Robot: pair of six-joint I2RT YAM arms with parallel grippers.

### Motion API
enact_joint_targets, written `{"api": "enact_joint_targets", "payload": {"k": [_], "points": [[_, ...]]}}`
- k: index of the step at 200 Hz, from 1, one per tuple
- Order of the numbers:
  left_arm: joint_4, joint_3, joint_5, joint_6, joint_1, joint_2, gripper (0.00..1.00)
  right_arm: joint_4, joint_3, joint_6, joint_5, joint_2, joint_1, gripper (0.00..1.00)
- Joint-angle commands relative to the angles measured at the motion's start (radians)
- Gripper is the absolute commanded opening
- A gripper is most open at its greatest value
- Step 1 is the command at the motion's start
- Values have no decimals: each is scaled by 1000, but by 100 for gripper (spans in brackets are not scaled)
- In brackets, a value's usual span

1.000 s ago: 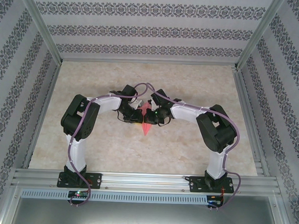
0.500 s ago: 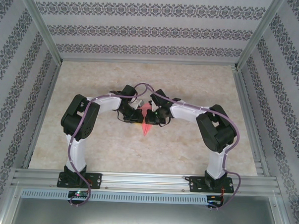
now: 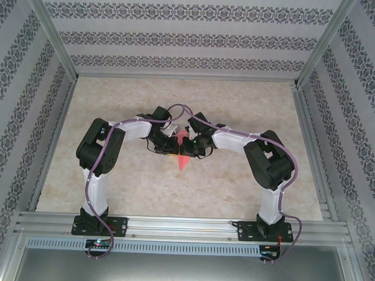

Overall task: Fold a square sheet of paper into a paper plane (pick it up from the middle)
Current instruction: Fourth fold the wing at the center of the table.

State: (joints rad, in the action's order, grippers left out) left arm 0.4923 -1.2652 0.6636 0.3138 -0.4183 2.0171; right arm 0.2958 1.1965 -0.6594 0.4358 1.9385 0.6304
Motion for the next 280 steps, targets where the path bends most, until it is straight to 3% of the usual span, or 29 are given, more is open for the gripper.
{"api": "enact_joint_targets", "payload": {"k": [1,150,223,280], "points": [[-16,26,-21,-3,7,36,12,-83,-27,-41,62,26,8,10],[-110,62,109,92,48,-79,15,-127,-63,-49,65,43,-11,10],[-104,52,105,107,71,-135,16,-127,-58,-48,63,50,-11,9],[-113,53,74,119,76,-138,24,-124,-50,-32,57,57,-8,13]]}}
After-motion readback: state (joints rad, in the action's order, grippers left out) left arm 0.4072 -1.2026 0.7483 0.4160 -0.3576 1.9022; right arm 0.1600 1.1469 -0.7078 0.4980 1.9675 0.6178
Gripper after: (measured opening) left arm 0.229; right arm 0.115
